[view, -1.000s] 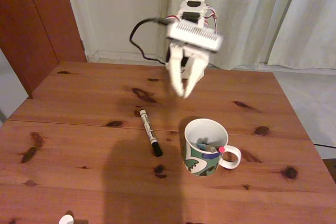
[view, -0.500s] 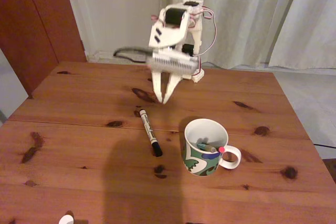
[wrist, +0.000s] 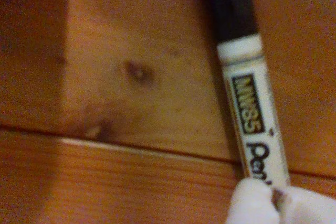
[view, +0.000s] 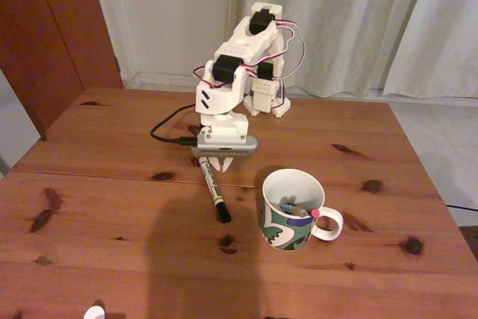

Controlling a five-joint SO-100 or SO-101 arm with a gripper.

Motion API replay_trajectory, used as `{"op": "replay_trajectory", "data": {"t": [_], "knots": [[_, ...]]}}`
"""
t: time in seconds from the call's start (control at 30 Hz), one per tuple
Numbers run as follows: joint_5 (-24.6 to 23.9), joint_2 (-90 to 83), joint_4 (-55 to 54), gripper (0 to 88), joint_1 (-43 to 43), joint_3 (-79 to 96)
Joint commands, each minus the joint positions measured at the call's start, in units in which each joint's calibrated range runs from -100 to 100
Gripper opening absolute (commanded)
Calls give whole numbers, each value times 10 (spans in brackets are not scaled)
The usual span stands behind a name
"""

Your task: Clean up the desk and place the pens and markers into the cup

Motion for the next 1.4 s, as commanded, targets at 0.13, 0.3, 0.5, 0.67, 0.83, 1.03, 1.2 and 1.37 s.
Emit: {"op": "replay_trajectory", "data": {"t": [0.13,0.3,0.5,0.67,0.83,1.03,1.2,1.37], "knots": [[-2,1,-4,9,6,-31],[-2,5,-7,15,13,-31],[0,6,-41,13,31,-27],[2,28,-53,15,36,-24],[2,33,-53,22,36,-23],[3,33,-50,184,36,-22],[4,29,-52,209,36,1],[29,21,-53,209,30,69]]}}
